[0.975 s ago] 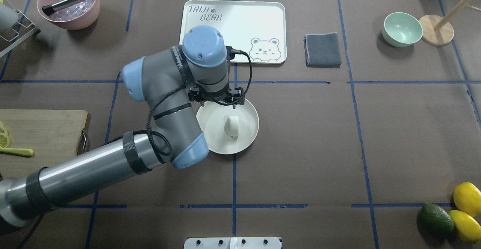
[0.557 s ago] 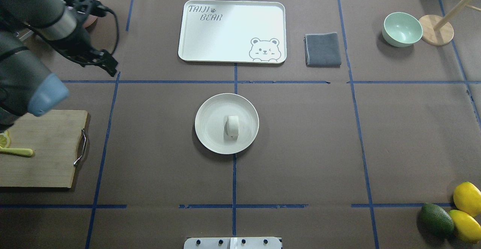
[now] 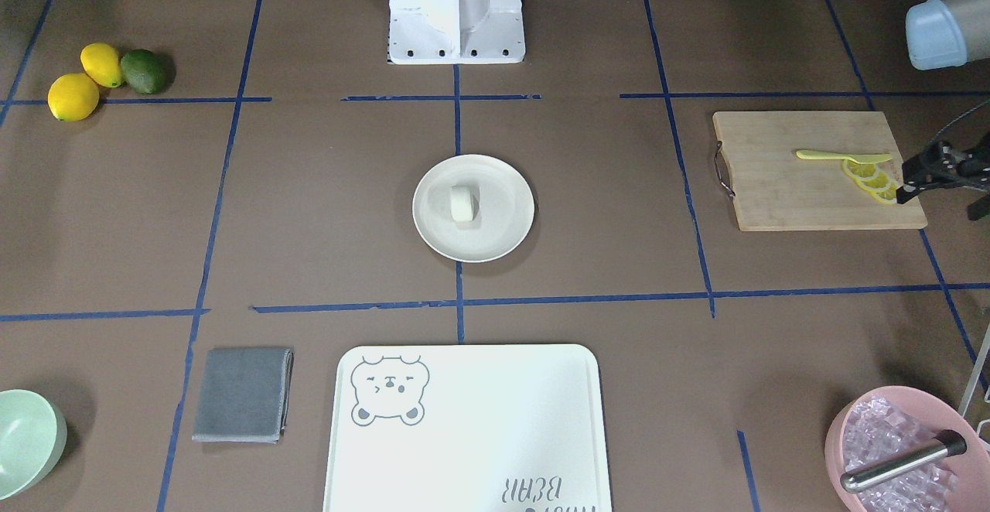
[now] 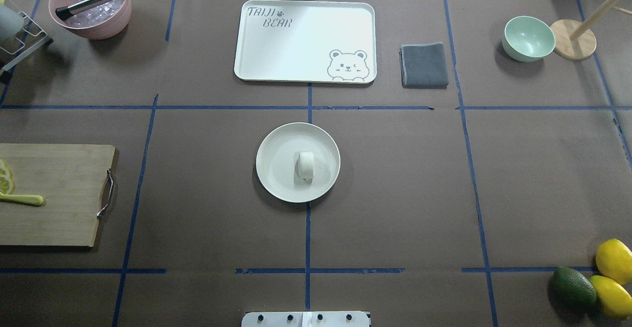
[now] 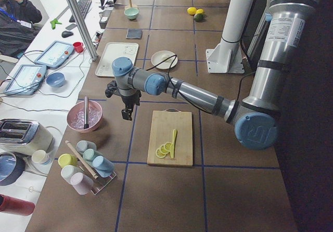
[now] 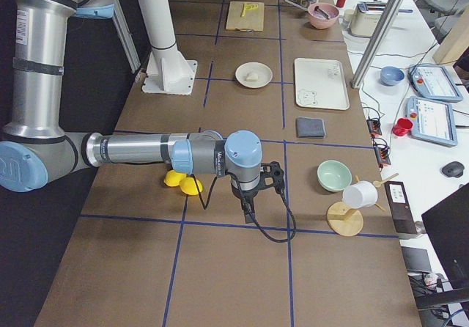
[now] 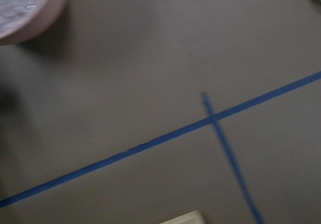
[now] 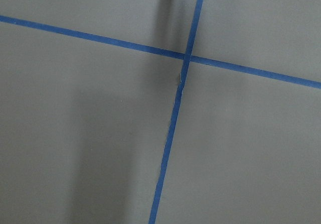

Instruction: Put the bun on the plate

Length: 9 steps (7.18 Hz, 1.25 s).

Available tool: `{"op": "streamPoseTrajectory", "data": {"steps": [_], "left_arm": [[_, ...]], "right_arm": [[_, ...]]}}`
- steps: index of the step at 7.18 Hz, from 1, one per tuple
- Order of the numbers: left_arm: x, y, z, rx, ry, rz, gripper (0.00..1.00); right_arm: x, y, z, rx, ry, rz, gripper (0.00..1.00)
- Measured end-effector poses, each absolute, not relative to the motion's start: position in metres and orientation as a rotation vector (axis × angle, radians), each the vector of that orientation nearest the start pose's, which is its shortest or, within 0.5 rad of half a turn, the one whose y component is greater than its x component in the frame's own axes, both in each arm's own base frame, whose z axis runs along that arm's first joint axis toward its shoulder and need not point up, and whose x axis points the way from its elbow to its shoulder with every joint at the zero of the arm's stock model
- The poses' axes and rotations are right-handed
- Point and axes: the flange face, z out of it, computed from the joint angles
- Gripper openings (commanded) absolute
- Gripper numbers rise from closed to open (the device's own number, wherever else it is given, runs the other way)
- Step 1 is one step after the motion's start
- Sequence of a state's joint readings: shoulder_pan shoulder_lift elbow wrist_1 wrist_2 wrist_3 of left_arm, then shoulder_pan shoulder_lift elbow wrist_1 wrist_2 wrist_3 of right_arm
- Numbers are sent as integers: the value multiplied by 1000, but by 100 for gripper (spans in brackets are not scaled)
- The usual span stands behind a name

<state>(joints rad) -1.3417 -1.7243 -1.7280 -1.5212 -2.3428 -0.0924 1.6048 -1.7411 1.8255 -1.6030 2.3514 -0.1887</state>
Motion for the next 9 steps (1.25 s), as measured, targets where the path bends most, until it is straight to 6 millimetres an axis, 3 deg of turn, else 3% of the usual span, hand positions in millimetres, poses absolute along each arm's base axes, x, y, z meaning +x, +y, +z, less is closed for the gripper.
{"op": "streamPoseTrajectory", "data": {"steps": [4, 6, 9], "left_arm": [[2, -522, 577, 47, 807, 100, 100], [-18, -495, 610, 48, 823, 151, 100], [-40, -480, 635, 42, 814, 158, 100]], "right_arm": [[77, -419, 614, 136, -774, -168, 100], [77, -419, 614, 137, -775, -170, 100], [77, -419, 613, 137, -775, -169, 100]]}}
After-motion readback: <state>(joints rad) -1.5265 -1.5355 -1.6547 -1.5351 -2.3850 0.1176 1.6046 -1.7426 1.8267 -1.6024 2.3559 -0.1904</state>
